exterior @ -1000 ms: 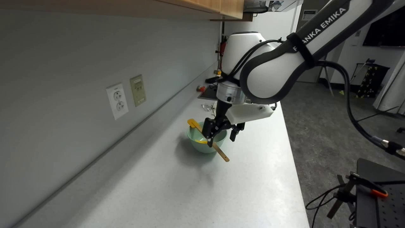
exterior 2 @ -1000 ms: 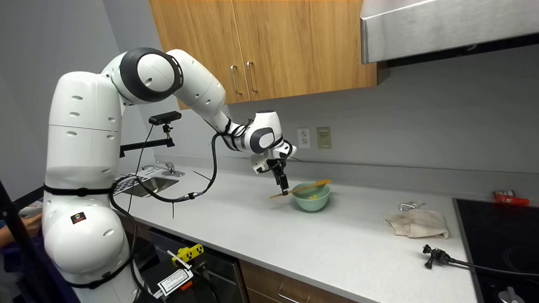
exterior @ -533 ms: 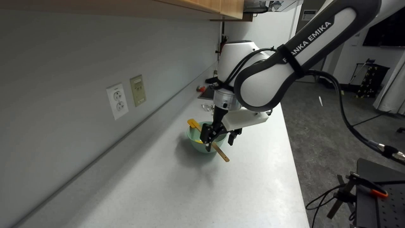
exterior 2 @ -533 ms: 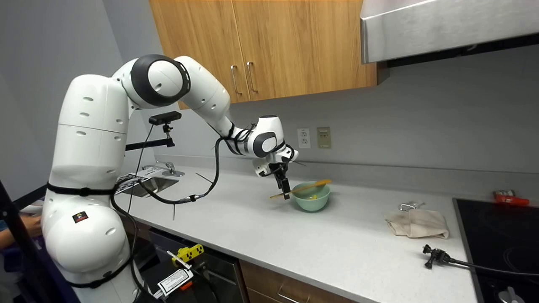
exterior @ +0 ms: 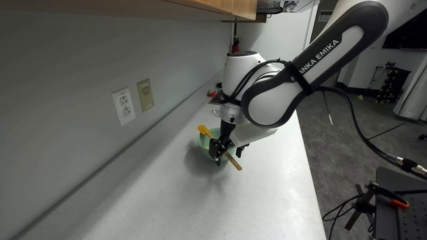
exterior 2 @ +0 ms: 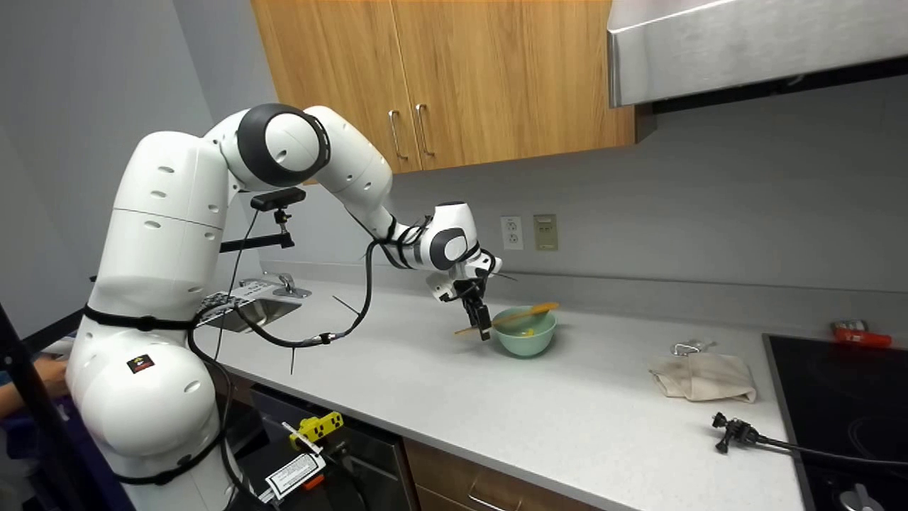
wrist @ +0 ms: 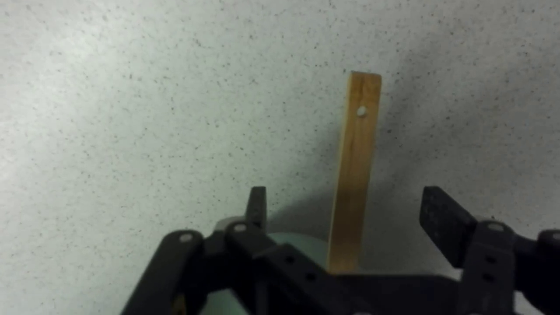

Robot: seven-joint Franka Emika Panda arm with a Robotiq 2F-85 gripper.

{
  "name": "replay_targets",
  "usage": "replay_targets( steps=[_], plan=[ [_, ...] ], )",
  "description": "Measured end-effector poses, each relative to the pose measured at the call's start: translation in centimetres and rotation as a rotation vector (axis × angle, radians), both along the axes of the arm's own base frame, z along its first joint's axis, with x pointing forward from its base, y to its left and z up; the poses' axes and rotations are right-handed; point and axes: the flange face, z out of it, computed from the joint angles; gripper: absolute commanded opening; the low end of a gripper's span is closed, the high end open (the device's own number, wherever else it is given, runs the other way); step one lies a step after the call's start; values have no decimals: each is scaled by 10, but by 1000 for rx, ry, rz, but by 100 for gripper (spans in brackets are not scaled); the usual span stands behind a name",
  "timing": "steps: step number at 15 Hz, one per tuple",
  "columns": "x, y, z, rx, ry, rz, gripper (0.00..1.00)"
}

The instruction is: Stir the contents in the green bow using the spatula

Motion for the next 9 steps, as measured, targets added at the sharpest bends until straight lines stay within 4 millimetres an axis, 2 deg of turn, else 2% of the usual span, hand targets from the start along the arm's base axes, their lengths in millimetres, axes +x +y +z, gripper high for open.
replay_targets(
  steps=[7, 8, 9],
  plan=[
    [3, 3, 1, -61, -15, 27, 4],
    [3, 3, 1, -68, -12, 29, 0],
    [3, 3, 1, -76, -7, 31, 2]
  ],
)
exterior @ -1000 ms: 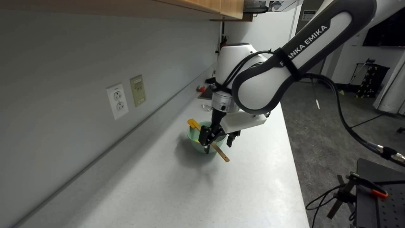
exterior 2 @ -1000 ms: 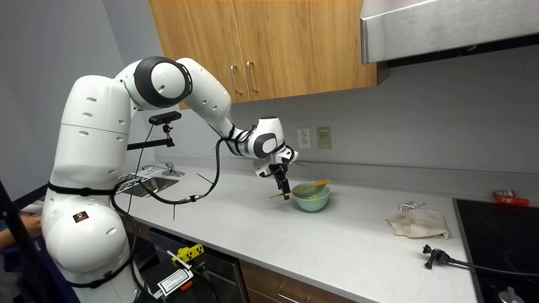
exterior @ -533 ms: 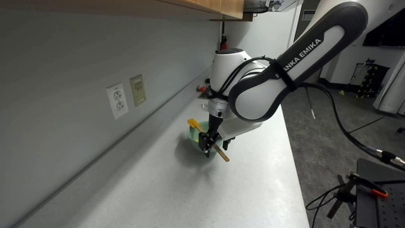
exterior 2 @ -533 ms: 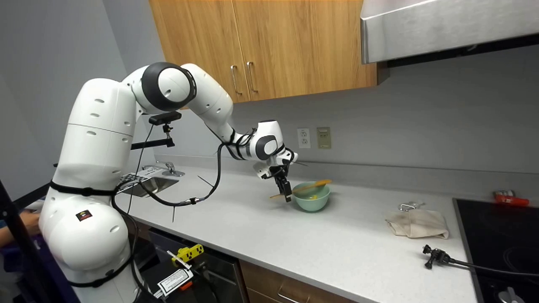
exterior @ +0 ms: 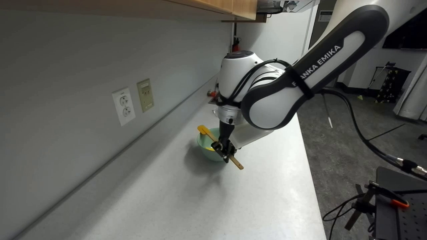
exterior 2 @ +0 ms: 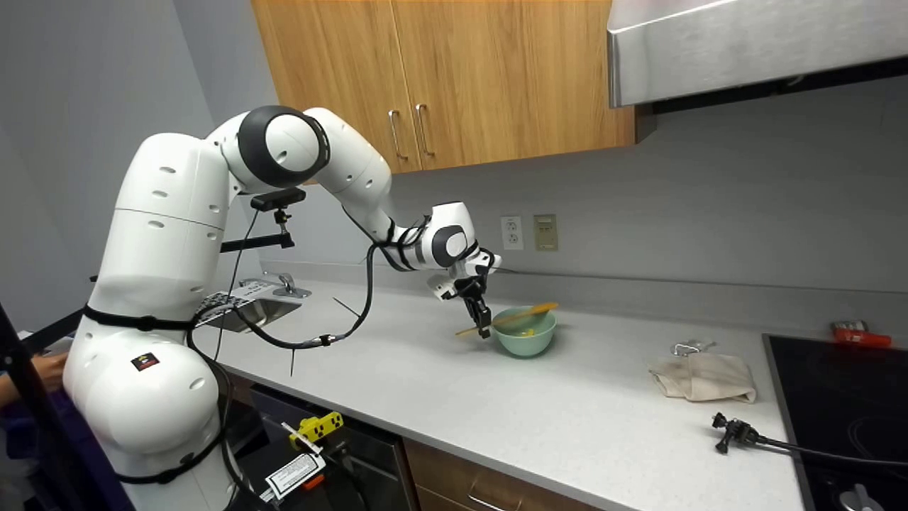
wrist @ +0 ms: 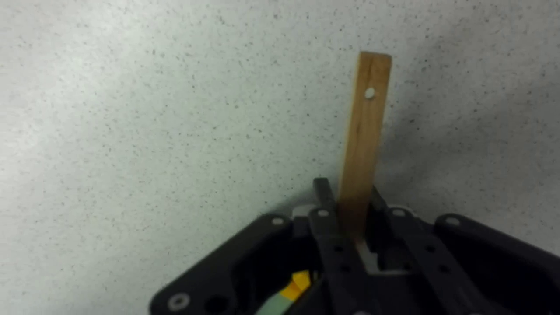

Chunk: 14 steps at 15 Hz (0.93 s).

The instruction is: Stir the contents in the green bow using the spatula

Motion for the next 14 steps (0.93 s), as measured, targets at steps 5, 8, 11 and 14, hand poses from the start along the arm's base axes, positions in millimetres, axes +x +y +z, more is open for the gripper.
replay_targets(
  steps=[5, 8, 11, 14],
  plan=[
    [-4, 5, 6, -17, 40, 6, 4],
    [-9, 9, 22, -26, 71, 11, 4],
    [-13, 8, 49, -39, 88, 18, 4],
    [-20, 2, 75, -62, 111, 24, 4]
  ],
)
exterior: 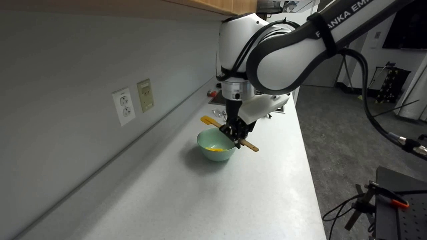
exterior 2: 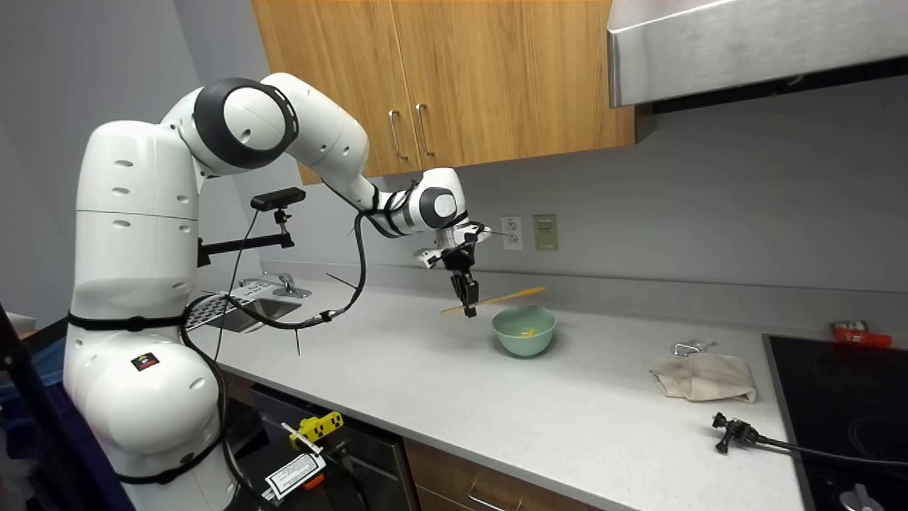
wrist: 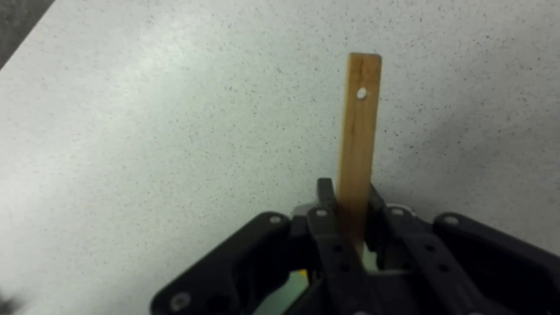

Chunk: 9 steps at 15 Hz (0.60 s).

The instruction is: Stir the contents in the green bow using the spatula

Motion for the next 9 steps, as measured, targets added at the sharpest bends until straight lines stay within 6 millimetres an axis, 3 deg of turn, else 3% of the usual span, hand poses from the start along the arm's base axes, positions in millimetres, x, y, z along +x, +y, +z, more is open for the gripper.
replay_targets(
  steps=[9],
  plan=[
    [-6, -22, -1, 36, 76, 14, 4]
  ],
)
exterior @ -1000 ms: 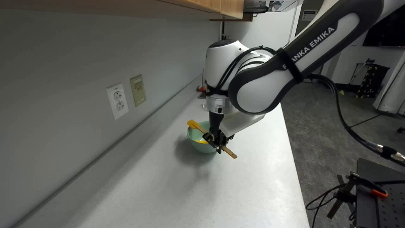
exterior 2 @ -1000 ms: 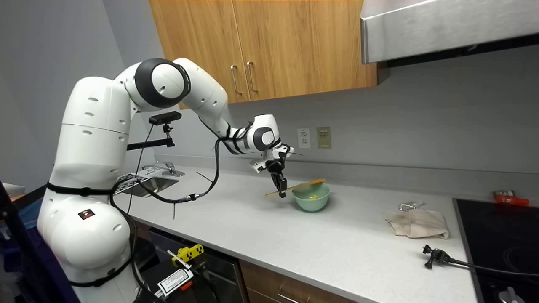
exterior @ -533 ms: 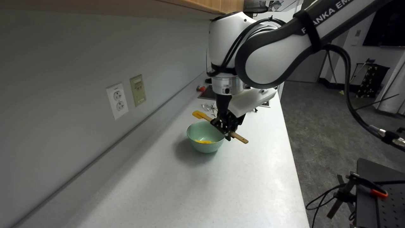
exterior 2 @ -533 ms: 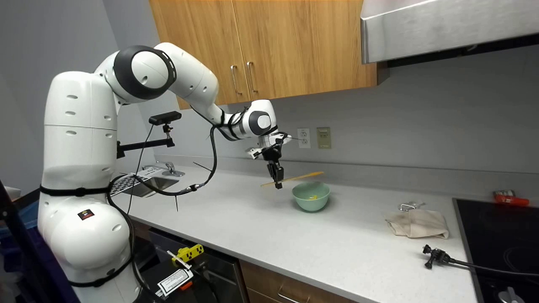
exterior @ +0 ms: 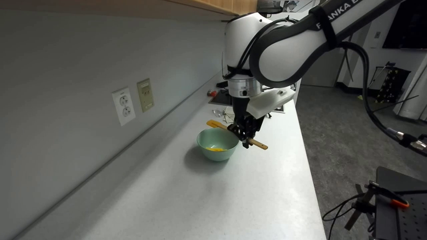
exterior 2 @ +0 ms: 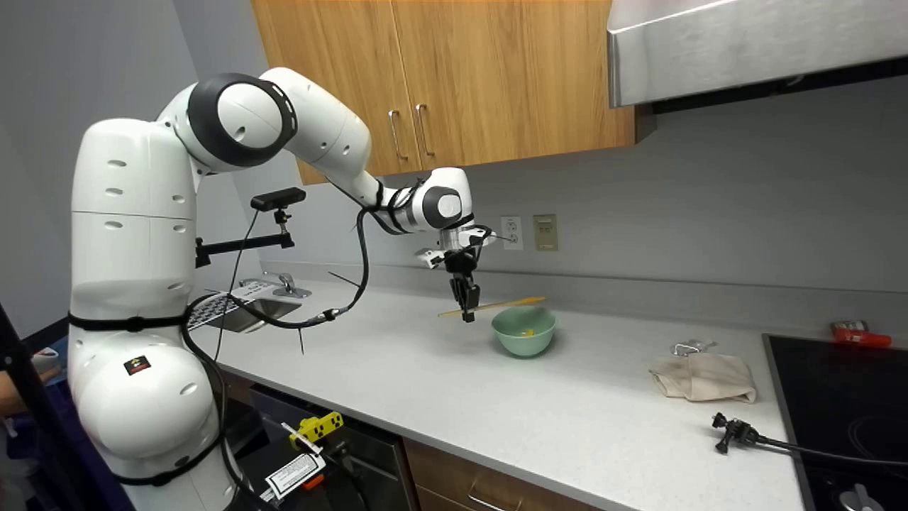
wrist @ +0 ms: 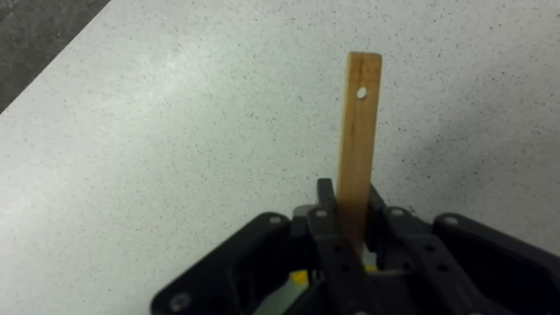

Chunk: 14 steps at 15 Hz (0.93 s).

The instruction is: Stir the contents in the green bow using the spatula

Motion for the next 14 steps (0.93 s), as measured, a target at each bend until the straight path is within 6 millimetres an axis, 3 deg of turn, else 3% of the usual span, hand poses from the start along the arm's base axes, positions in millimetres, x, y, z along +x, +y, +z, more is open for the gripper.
replay_targets(
  steps=[8, 14],
  plan=[
    [1, -20, -25, 107, 70, -44, 4],
    [11, -29, -15, 359, 122, -140, 4]
  ],
)
